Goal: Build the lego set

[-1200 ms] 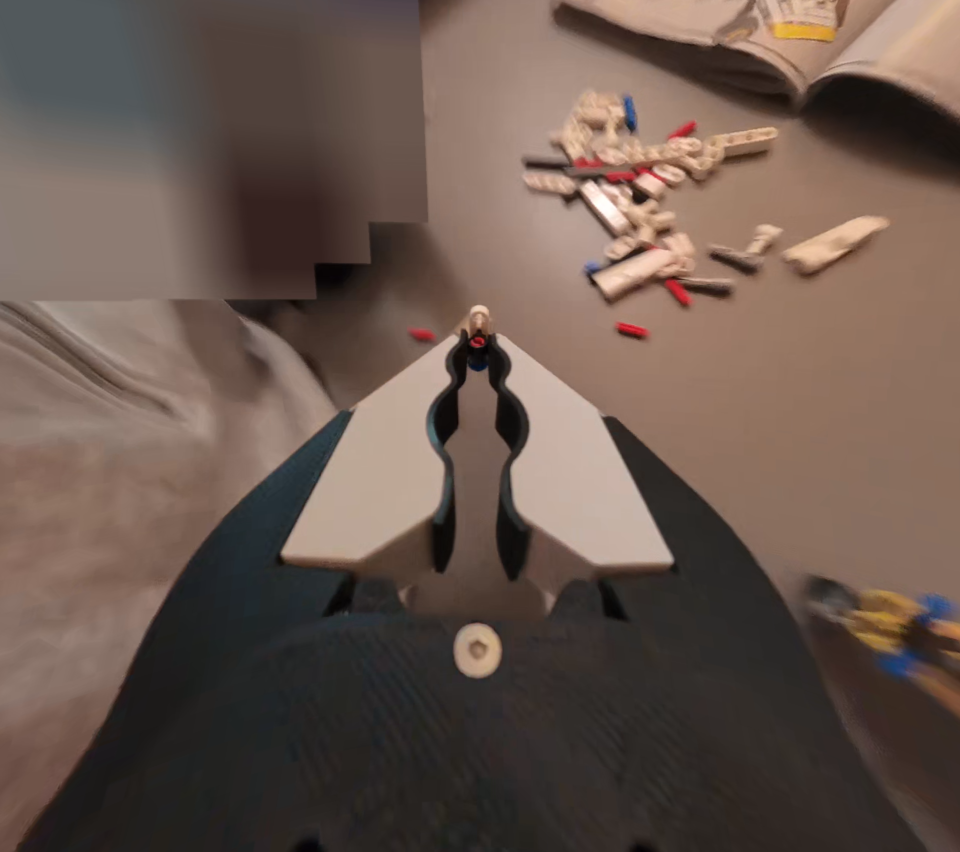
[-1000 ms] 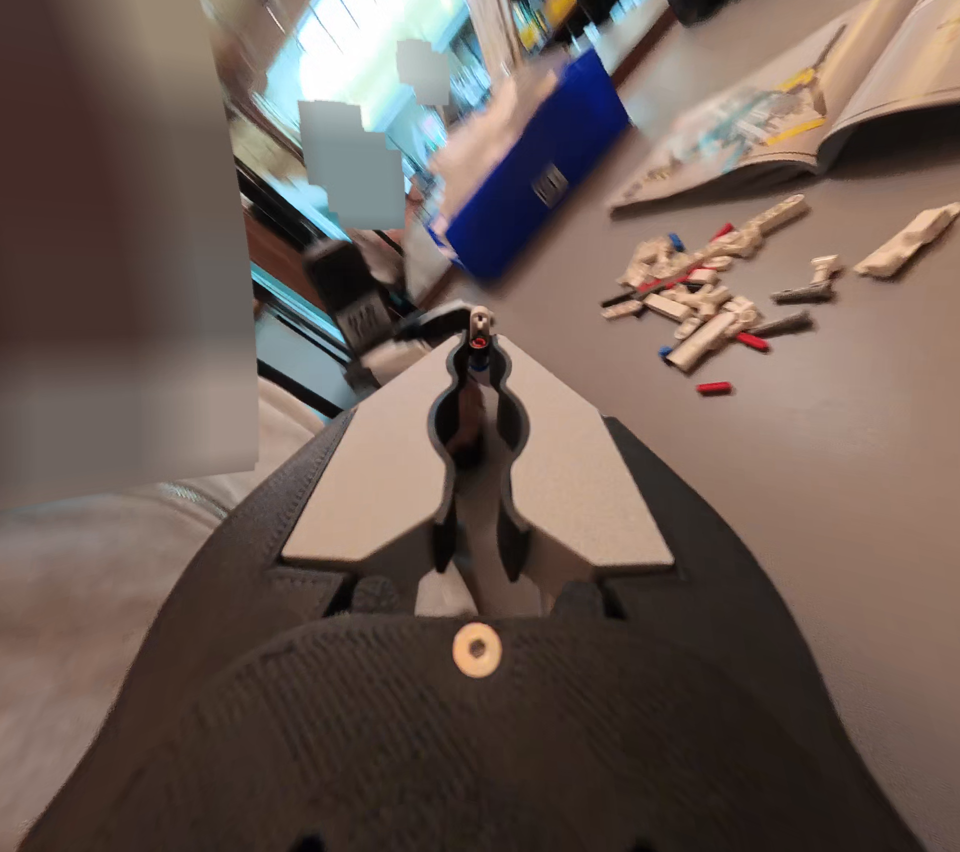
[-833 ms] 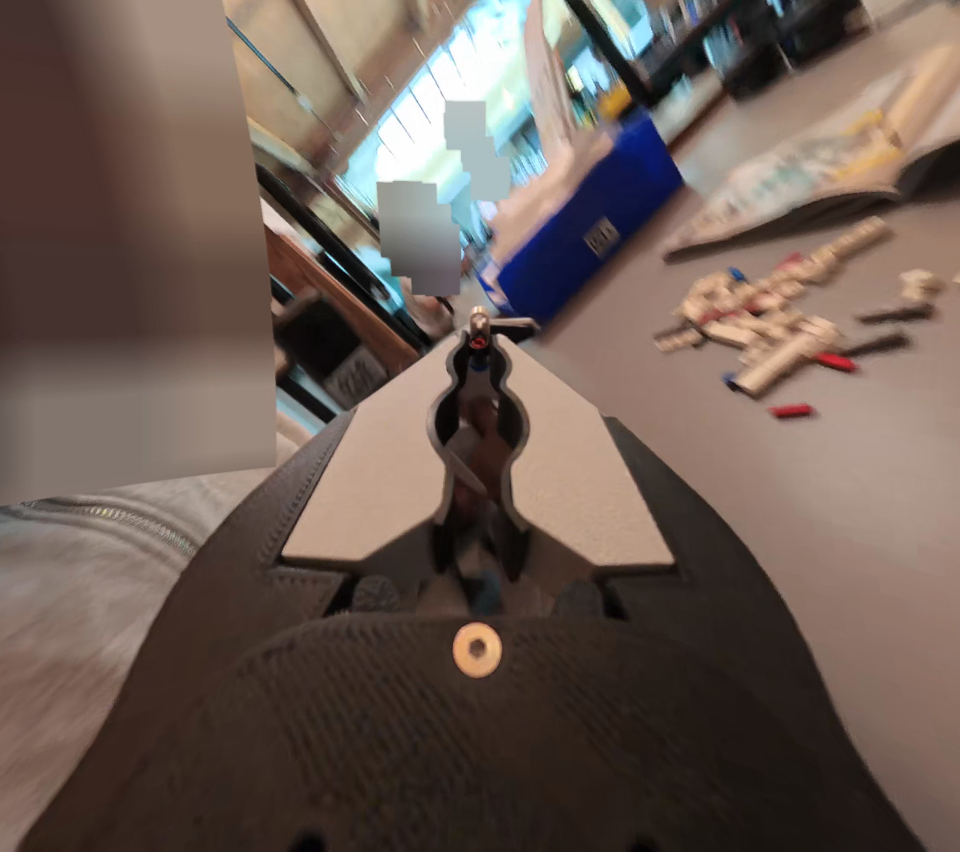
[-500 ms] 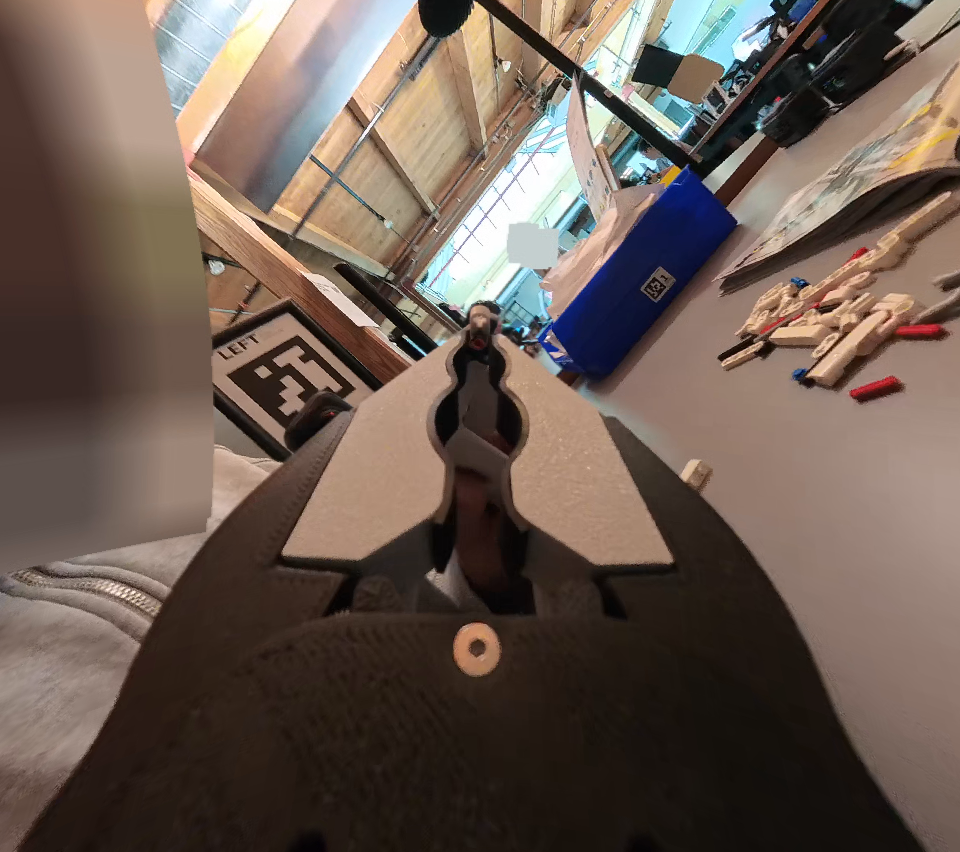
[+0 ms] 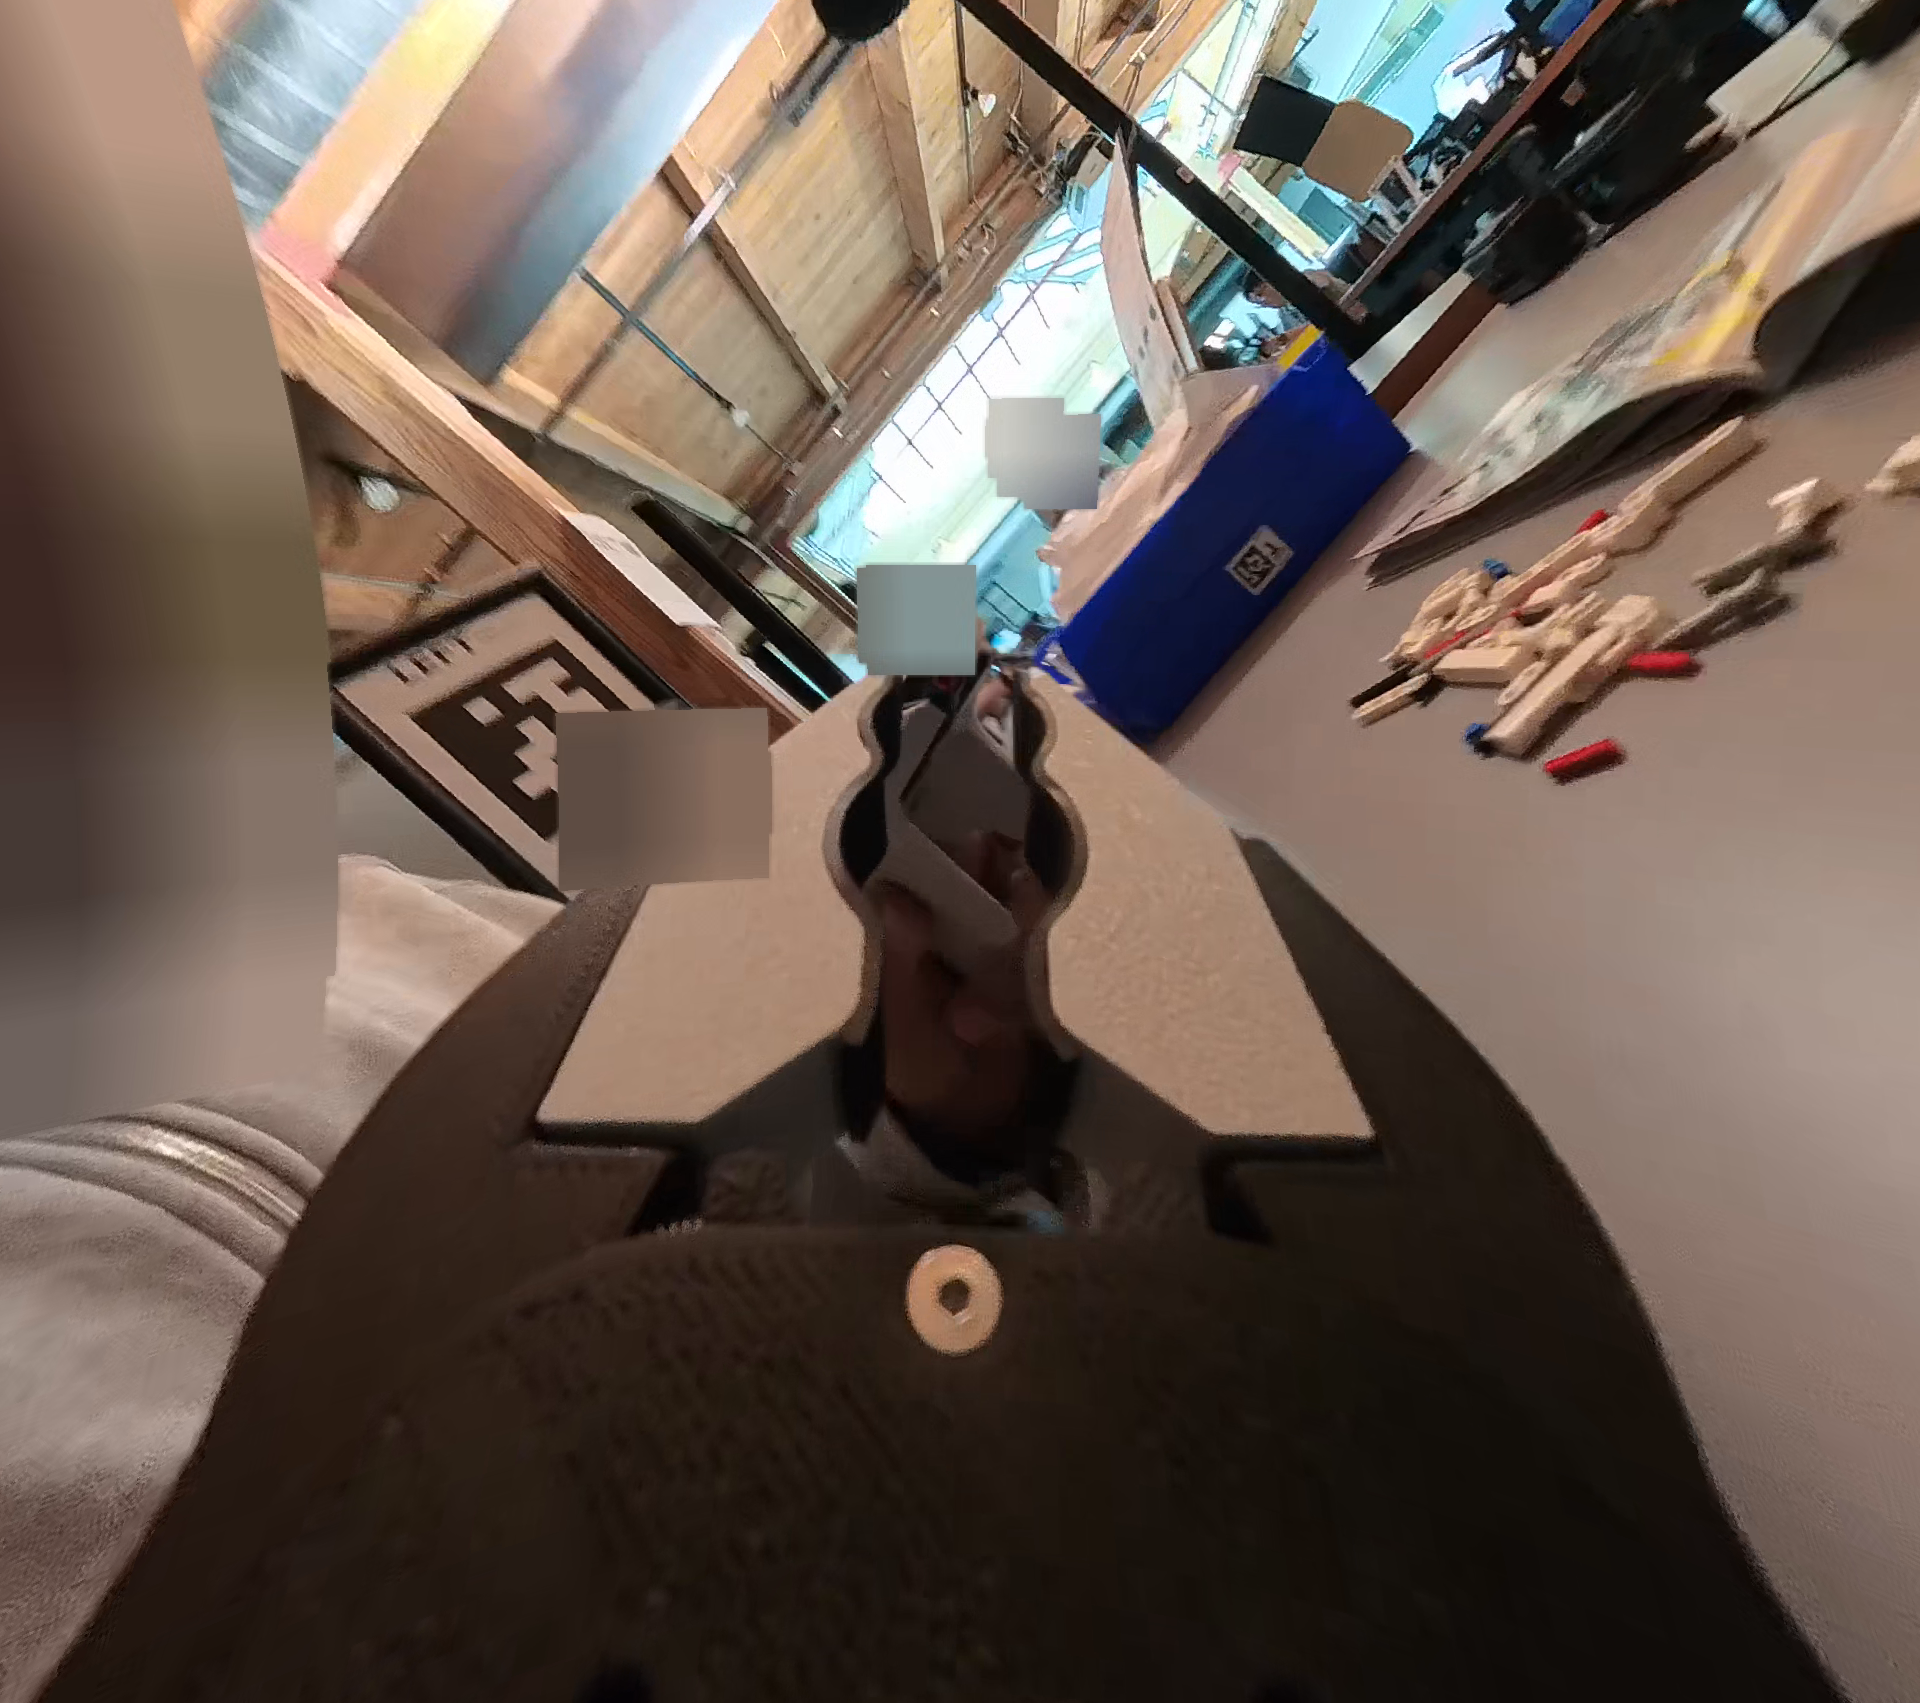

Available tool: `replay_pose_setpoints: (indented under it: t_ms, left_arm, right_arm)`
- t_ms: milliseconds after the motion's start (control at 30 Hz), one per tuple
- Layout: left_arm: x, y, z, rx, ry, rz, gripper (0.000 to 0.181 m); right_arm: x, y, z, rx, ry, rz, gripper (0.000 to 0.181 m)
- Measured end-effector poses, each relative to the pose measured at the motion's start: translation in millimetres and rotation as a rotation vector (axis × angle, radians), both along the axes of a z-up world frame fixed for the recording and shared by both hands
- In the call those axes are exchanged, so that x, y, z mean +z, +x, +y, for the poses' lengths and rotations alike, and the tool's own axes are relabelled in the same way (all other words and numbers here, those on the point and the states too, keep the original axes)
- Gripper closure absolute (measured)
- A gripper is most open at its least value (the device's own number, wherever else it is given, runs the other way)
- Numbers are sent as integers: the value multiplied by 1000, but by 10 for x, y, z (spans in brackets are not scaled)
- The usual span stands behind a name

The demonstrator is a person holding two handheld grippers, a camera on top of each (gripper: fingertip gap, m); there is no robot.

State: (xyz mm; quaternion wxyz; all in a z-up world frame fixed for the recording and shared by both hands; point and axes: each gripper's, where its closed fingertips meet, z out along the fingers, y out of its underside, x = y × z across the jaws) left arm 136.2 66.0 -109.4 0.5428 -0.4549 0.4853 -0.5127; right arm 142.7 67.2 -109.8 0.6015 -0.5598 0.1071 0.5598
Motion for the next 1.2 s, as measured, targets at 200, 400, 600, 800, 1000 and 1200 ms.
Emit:
replay_pose_setpoints:
  t_ms: [200, 400, 600, 800, 1000, 1200]
  left_arm:
    - [-95, 30, -46, -324, -440, 60, 169]
    - [-87, 16, -53, -503, -717, 29, 169]
    - [-60, 32, -110, -561, -741, 18, 169]
    - [-42, 34, -179, -592, -717, 16, 169]
    - [-33, 19, -210, -616, -712, 17, 169]
    - [-36, 18, -210, -616, -712, 20, 169]
  right_arm:
    - [79, 58, -133, -98, 180, -416, 145]
    - [94, 136, -134, -117, 204, -443, 152]
    - [41, 89, -156, -109, 165, -470, 156]
    - [9, -19, -168, -145, 171, -602, 162]
    - [2, -31, -159, -125, 167, -597, 163]
    - [6, -49, -166, -120, 175, -605, 167]
